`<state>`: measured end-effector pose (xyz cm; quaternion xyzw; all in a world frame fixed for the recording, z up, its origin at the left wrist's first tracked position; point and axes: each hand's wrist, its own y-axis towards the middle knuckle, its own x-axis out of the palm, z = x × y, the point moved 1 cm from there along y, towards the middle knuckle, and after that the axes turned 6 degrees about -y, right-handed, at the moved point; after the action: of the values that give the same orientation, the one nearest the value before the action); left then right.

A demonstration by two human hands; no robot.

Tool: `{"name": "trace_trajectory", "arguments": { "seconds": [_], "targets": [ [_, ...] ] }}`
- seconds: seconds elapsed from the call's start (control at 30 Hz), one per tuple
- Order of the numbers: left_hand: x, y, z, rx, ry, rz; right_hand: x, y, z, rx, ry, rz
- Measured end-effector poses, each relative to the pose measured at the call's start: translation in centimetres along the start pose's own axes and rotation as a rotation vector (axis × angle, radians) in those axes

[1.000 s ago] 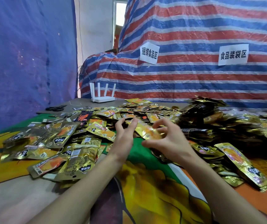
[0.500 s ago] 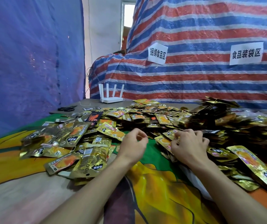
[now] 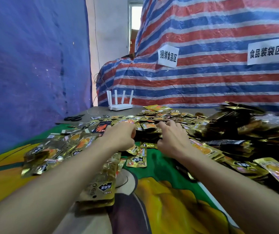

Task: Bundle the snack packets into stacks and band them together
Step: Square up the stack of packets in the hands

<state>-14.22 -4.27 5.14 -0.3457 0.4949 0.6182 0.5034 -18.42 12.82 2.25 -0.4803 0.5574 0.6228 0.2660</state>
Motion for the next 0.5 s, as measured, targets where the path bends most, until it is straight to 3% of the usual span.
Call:
{"name": "trace_trajectory", "arguments": {
  "seconds": [0.13,0.3,0.5],
  "targets": [
    [2.3,2.2,-3.6,-0.126,0.117,-0.085,2.5,4.1,1.2,0.029,-0.083,-0.120],
    [4.5,4.1,-5.4,-0.225,0.087,-0.217,4.9,7.9,1.6,-0.064,-0.208,-0.195],
    [6.2,5.3,-6.0,-0.120,0.337,-0.162,6.3,9.0,1.0,-0.116,-0.352,-0.050]
  ]
}}
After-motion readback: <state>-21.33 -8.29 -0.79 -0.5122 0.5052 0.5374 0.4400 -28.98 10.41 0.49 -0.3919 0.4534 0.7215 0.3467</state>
